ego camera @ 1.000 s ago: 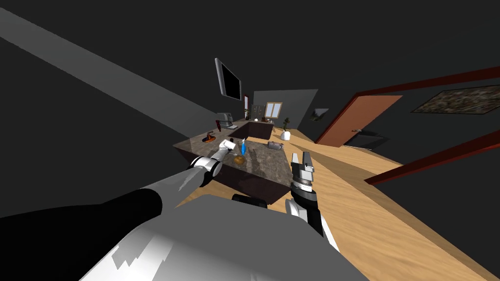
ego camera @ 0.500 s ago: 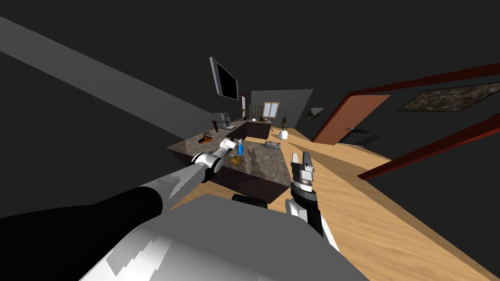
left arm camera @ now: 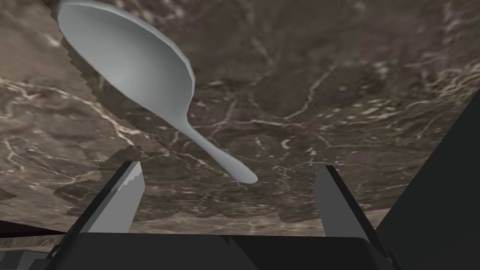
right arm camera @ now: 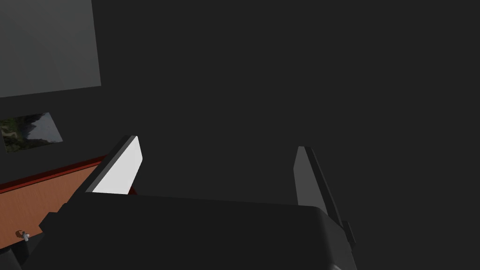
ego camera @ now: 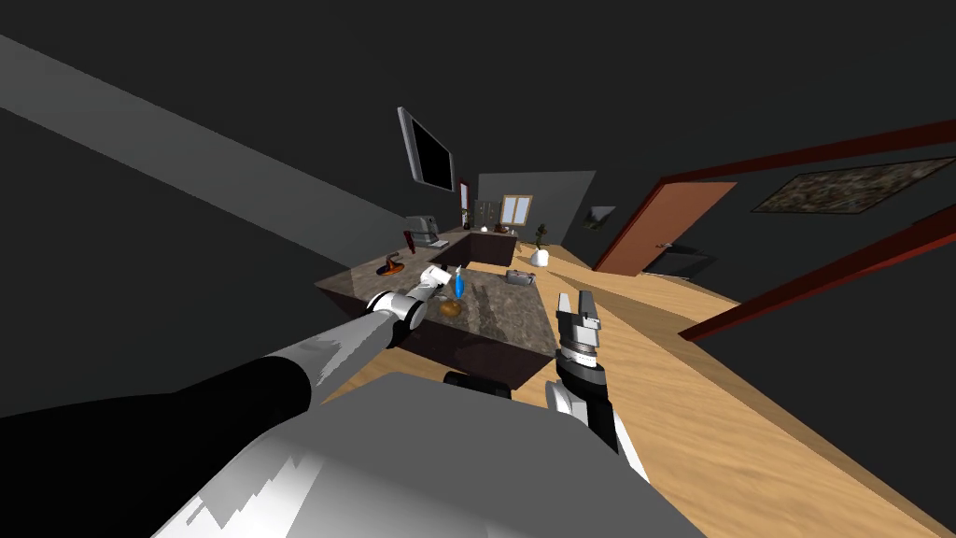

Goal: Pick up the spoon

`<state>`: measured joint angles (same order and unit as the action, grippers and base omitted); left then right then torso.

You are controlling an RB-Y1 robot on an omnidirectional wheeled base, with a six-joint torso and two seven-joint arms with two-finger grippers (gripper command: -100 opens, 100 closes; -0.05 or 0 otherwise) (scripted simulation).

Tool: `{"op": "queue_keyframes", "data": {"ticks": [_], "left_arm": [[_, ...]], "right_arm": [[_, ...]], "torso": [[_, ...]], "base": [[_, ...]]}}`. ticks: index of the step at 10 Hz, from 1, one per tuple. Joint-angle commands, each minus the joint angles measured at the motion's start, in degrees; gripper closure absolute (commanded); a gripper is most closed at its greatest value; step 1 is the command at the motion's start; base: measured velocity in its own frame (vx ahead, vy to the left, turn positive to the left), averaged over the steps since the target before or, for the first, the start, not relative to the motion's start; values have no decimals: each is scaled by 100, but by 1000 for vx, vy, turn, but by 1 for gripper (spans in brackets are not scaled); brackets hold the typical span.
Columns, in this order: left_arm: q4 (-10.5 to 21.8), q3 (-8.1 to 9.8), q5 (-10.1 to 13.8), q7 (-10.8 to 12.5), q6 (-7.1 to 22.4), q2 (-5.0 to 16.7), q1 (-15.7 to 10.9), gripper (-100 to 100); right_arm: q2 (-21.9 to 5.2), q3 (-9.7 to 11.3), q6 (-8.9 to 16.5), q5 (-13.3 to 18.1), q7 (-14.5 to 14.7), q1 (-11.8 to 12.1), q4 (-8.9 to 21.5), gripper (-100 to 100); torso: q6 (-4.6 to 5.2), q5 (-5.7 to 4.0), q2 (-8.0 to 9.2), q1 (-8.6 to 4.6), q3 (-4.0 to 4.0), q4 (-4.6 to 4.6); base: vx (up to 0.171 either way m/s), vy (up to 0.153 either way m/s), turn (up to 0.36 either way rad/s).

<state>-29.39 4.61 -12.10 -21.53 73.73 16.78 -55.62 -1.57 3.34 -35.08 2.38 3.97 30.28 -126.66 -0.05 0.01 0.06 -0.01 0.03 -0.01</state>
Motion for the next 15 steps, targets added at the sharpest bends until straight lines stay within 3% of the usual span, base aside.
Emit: {"op": "queue_keyframes", "data": {"ticks": [1, 3, 4, 5, 8, 9, 13, 14, 15], "left_arm": [[1, 0, 0, 0, 0, 0, 0, -100], [0, 0, -1, 0, 1, 2, 2, -100], [0, 0, 0, 0, 0, 0, 1, 0], [61, -27, 2, 48, -178, -12, 126, -100], [85, -39, 5, 64, -242, -14, 187, -100], [107, -40, 5, 71, -274, -13, 184, 100], [97, -39, 3, 75, -272, -7, 172, 100], [97, -39, 3, 75, -272, -7, 172, 0], [31, -13, 1, 24, -89, -6, 63, 100]], "right_arm": [[0, 0, 0, 0, 0, 0, 0, 0], [1, 1, 0, 0, 0, 0, 0, 0], [0, 0, 0, 0, 0, 0, 0, 0], [0, 0, 0, 0, 0, 0, 0, 0], [0, 0, 0, 0, 0, 0, 0, 0], [0, 0, 0, 0, 0, 0, 0, 0], [0, 0, 0, 0, 0, 0, 0, 0], [0, 0, 0, 0, 0, 0, 0, 0], [0, 0, 0, 0, 0, 0, 0, 0]], "torso": [[0, 0, 0, 0, 0, 0], [4, -8, -7, -37, -4, -2], [1, -3, -2, -9, -1, 0], [0, -1, -1, -2, 0, 0], [0, 1, -3, 5, -2, -1], [0, 0, -1, 2, -1, 0], [0, 8, -4, 9, -8, -10], [0, 9, -5, 10, -8, -11], [0, 9, -5, 10, -8, -11]], "base": [[-3, -14, -12], [15, -58, -79], [2, 4, -11], [11, 15, -44], [7, 10, -29], [0, 0, 0], [0, 0, 0], [0, 0, 0], [-8, -11, 44]]}}
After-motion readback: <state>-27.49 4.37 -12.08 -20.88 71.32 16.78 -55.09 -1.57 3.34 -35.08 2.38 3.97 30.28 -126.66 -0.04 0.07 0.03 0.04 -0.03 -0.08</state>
